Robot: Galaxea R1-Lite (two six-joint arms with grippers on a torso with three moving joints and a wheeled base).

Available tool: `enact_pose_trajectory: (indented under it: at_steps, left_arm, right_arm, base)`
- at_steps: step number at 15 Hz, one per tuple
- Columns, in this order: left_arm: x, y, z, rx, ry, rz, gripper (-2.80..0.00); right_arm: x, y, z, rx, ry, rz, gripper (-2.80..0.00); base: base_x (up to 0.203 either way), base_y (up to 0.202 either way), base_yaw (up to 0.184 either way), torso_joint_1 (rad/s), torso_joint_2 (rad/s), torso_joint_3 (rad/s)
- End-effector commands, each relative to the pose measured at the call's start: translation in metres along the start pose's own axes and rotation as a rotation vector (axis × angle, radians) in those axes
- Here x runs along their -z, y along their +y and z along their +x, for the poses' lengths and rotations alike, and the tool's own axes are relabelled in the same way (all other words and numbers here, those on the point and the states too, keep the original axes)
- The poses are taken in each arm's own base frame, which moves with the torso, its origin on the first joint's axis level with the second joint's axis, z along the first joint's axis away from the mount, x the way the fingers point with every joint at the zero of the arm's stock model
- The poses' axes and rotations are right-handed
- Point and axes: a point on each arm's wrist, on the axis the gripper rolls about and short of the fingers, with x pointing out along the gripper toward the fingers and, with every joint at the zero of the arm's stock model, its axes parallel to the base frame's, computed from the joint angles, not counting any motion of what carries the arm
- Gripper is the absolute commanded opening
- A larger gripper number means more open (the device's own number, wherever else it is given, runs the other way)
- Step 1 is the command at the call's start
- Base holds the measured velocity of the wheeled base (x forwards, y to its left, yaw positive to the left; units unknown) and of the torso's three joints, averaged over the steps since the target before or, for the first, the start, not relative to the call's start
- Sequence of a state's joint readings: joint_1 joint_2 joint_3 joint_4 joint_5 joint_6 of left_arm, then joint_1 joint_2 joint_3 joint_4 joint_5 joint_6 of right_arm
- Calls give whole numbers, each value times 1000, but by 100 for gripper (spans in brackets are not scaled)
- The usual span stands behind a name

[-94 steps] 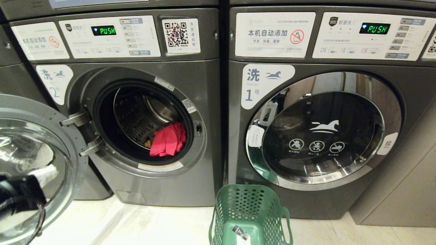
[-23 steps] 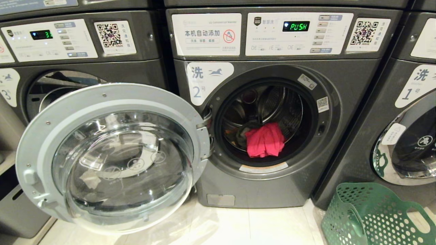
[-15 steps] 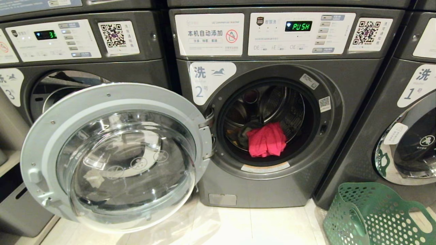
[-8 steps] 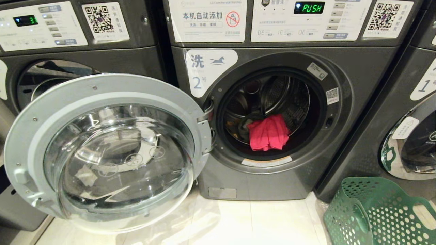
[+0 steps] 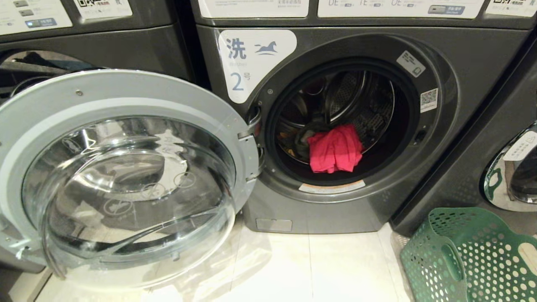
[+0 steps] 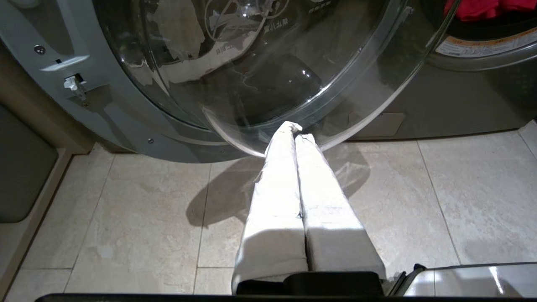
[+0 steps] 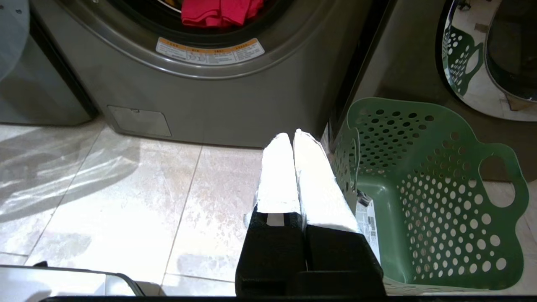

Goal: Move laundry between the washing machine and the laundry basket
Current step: Pick a cloth and place it into the basket

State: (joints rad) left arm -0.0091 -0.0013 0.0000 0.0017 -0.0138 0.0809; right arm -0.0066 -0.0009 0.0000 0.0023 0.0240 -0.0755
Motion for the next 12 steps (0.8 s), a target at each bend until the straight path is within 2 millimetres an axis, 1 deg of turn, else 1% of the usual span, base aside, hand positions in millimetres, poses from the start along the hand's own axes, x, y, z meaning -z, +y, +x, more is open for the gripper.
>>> enact_pose_trajectory:
  at_steps: [1,8,12]
  left_arm:
    - [0,0,0,0,0,0,-280]
    - [0,0,0,0,0,0,-280]
    - [0,0,0,0,0,-3,-280]
  right_arm:
    - [0,0,0,1,0,-1,-280]
    - [0,0,0,1,0,-1,-280]
    - [0,0,0,3,3,14,-280]
  base:
    - [0,0,0,2,2,-203]
    - [0,0,0,4,1,-199]
    - [0,0,0,9,3,-78]
